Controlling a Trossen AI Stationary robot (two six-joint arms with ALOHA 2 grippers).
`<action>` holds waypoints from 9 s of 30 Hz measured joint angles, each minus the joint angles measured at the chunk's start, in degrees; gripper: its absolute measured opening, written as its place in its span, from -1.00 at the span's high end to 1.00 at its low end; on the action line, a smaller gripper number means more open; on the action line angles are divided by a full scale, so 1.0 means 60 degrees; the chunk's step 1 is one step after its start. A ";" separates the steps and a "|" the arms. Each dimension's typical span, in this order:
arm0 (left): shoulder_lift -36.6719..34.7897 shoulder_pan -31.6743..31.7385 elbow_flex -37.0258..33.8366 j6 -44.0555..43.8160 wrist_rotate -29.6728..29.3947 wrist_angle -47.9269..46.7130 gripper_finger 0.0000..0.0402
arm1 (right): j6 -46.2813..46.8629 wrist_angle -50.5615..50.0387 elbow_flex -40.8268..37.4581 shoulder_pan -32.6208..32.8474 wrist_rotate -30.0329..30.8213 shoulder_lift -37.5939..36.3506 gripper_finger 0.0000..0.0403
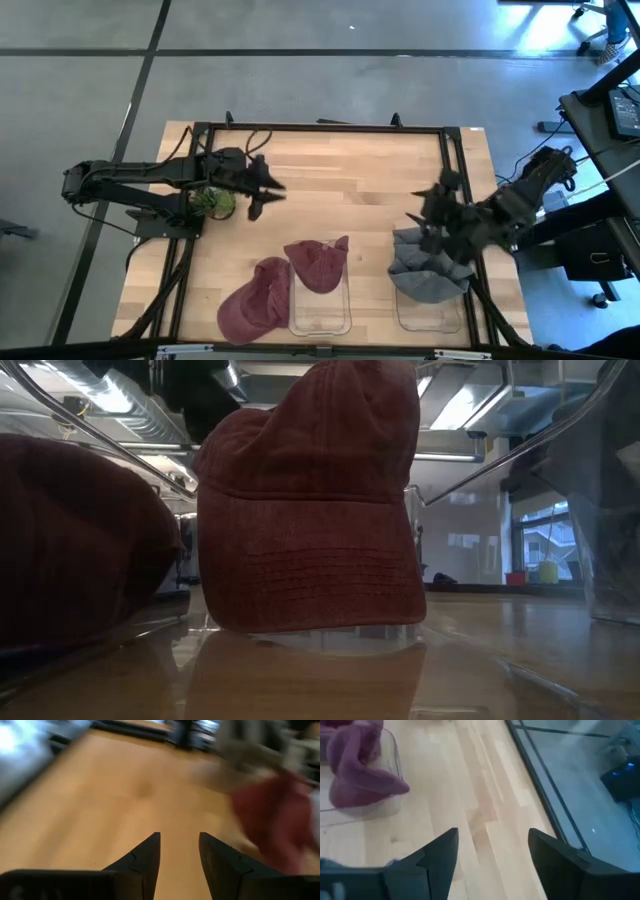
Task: Pick & Place hat
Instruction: Put the red cap into the left transparent bin, then return to Home Position
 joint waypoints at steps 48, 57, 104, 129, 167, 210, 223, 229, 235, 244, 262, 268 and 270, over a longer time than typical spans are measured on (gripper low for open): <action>0.3320 -0.6998 0.0004 0.0833 -0.1238 -0.1596 0.40 | -0.7366 0.8299 -0.0776 -0.6183 -0.5884 0.0730 -0.19; 0.4075 -0.7027 0.0004 0.2601 -0.1292 -0.0365 0.44 | -0.7362 0.8348 -0.0776 -0.6180 -0.5882 0.0730 -0.19; 0.4693 -0.7838 0.0000 0.2010 -0.2451 0.0544 -0.13 | -0.5654 0.8267 -0.0772 -0.6176 -0.5879 0.0730 -0.19; 0.6491 -0.8218 0.0025 0.2854 -0.3746 0.1507 0.42 | -0.5354 0.8271 -0.0772 -0.6176 -0.5864 0.0730 -0.19; 0.2595 -0.6160 0.6142 -0.6093 -0.0048 -0.6636 0.81 | -0.5625 0.8267 -0.0769 -0.6158 -0.6862 0.0727 -0.19; 0.7770 -0.5151 1.0546 -0.0118 0.1681 -0.6742 0.80 | -0.6109 0.7728 -0.0841 -0.6158 -0.6851 0.0916 -0.19; 0.8663 -0.4668 1.0542 0.0197 0.1581 -0.7870 0.71 | -0.6110 0.7401 -0.0849 -0.6158 -0.6851 0.0916 -0.19; 0.8659 -0.4564 1.0542 0.0417 0.1101 -0.7912 0.58 | -0.6112 0.7400 -0.0849 -0.6158 -0.6857 0.0916 -0.19; 0.8659 -0.4552 1.0542 0.0285 0.0354 -0.7932 0.41 | -0.5884 0.7404 -0.0850 -0.6158 -0.6871 0.0916 -0.19; 0.8293 -0.4380 1.0535 0.0263 0.0588 -0.7922 0.18 | -0.5562 0.7324 -0.0850 -0.6158 -0.6877 0.0916 -0.19; 0.3909 -0.3744 0.6795 0.0168 -0.0604 -0.5141 0.17 | -0.5266 0.6505 -0.1212 -0.4472 -0.5982 -0.0471 -0.19; 0.0353 -0.4286 0.2852 0.0160 -0.0991 -0.1834 0.20 | -0.4811 0.9384 -0.4782 -0.2924 -0.4140 -0.2440 -0.19; -0.0824 -0.4442 0.1576 0.0440 -0.1095 -0.0986 0.19 | -0.4926 1.0643 -0.6012 -0.2750 -0.4395 -0.3156 -0.19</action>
